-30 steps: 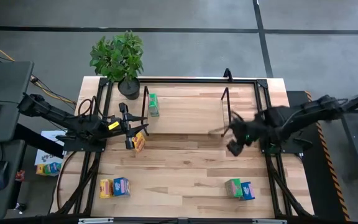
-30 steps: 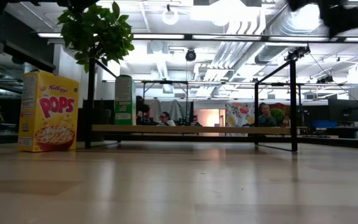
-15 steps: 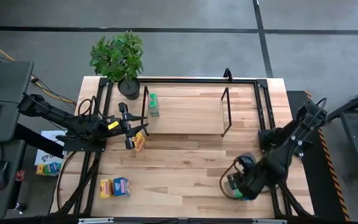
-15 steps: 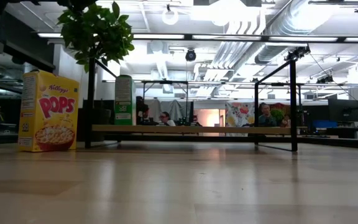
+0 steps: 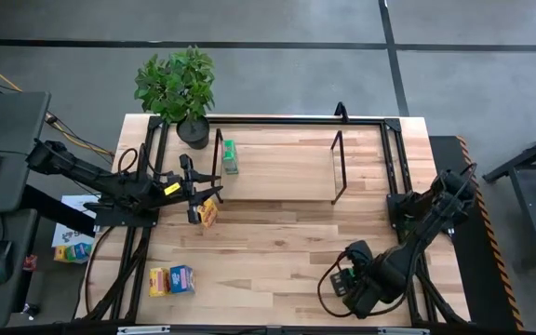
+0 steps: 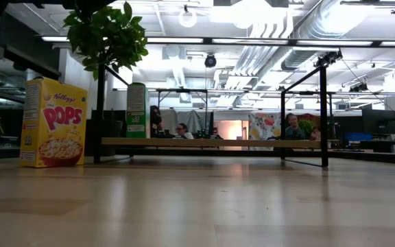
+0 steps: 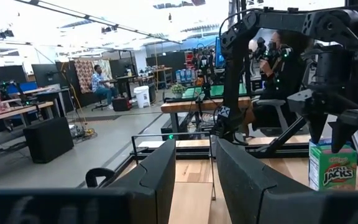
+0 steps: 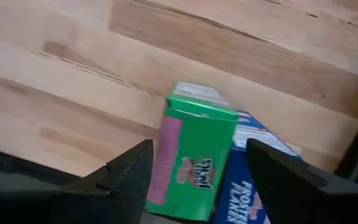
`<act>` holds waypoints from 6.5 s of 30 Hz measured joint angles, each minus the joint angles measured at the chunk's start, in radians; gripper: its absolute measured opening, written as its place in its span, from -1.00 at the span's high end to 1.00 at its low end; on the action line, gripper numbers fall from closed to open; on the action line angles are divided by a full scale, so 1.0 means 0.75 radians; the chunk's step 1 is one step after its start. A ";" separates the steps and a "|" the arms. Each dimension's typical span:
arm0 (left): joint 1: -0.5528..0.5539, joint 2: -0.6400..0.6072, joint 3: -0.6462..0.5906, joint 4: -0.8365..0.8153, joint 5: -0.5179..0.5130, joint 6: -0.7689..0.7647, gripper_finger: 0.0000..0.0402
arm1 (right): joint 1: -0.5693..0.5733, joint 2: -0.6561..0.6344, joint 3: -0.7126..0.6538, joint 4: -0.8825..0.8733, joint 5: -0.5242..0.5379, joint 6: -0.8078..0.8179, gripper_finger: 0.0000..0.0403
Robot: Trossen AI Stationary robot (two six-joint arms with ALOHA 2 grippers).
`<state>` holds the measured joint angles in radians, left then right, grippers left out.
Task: Stack cereal on shelf
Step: Put the green cereal box aligned with the other green cereal box on the shelf
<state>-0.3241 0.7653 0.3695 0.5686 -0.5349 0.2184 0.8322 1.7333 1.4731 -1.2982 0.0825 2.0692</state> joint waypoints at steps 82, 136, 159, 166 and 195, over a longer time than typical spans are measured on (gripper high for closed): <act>-0.109 -0.065 0.001 0.029 0.050 0.028 0.47 | -1.153 0.177 0.716 0.094 0.400 -1.786 0.29; -0.123 -0.070 0.001 0.028 0.046 0.025 0.47 | -1.348 0.475 0.714 0.552 0.239 -1.928 0.29; -0.123 -0.070 0.001 0.028 0.046 0.026 0.47 | -1.353 0.475 0.714 0.570 0.274 -1.977 -0.03; -0.123 -0.070 0.000 0.027 0.046 0.026 0.47 | -1.367 0.450 0.714 0.537 0.263 -2.119 -0.03; -0.163 -0.070 -0.001 0.027 0.035 0.061 0.47 | -1.401 0.234 -0.073 1.144 0.496 -2.478 0.99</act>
<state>-0.4465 0.7126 0.3691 0.5890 -0.5083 0.2642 -0.2186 1.9087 1.4186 -0.4401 0.4541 0.2104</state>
